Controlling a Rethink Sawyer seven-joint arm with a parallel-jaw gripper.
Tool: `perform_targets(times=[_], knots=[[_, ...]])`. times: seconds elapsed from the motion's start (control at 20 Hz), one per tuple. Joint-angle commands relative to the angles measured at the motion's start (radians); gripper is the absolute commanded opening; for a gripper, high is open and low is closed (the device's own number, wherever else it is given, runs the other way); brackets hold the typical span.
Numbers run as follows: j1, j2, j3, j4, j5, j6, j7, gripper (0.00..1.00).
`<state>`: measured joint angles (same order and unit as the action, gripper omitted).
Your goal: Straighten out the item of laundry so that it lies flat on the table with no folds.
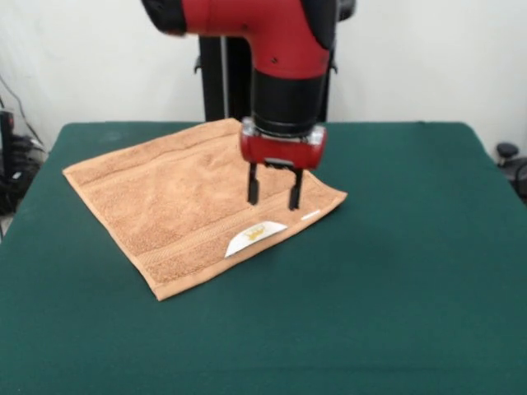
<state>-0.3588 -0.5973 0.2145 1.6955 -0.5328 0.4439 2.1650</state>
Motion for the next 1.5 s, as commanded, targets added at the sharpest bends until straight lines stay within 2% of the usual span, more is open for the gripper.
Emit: perform_targets(times=[0.05,0.45,0.65,1.2,1.5], knots=[[0.0,-0.021,0.106,0.114,0.038,0.074,-0.055,1.0],[0.057,0.091,0.037,0.062,-0.017,-0.047,0.043,1.0],[0.069,0.138,0.012,0.058,-0.021,-0.046,0.054,1.0],[0.102,0.198,-0.043,0.088,-0.045,-0.15,0.086,1.0],[0.131,0.281,-0.072,0.031,-0.036,-0.227,0.102,1.0]])
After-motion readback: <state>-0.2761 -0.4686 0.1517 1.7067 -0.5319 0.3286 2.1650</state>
